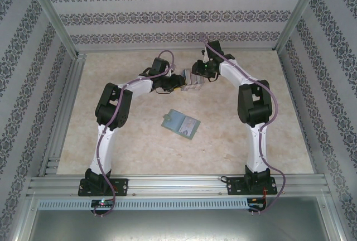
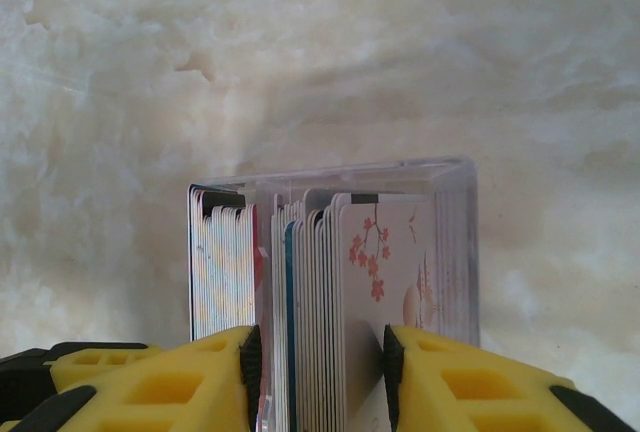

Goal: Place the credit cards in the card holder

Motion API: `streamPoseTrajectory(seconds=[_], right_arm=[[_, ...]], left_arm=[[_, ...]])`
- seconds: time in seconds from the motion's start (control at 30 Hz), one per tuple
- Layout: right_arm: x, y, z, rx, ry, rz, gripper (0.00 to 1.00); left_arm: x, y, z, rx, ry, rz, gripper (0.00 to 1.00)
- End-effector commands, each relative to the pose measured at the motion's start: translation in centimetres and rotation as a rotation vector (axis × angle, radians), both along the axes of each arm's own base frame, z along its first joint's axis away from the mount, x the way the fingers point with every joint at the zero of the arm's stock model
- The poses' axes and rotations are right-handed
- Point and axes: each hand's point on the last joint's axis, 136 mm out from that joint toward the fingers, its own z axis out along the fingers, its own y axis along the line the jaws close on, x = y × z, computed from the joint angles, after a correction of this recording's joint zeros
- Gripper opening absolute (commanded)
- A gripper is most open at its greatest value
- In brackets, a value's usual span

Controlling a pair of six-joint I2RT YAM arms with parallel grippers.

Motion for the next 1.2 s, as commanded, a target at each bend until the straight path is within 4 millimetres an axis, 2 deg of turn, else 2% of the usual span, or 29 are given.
streamPoseTrajectory(seconds=[0.0,0.3,0.57,0.77,1.17], right_arm=[[-0.7,1.0,1.4,0.026,-0.006,0.033,0.39],[-1.0,1.0,3.9,0.038,-0.049,0.036,0.37],[-1.0,0.6,3.2,0.033,-0.032,0.032,0.31],[-1.0,0.1,2.8,0.032,-0.023,0.024,0.22],[-1.1,-0.4,4.5,0.058,-0.050,0.018,0.10]], left_arm=[[0.5,-1.4,0.5,-0.032,-0.027,-0.013,0.37],[0.5,-1.7,0.8,-0.041,-0.032,-0.013,0.37],[0.4,-1.7,0.9,-0.040,-0.033,-0.016,0.37],[0.4,-1.7,1.0,-0.040,-0.036,-0.017,0.37],[0.4,-1.8,1.0,-0.041,-0.036,-0.017,0.37]])
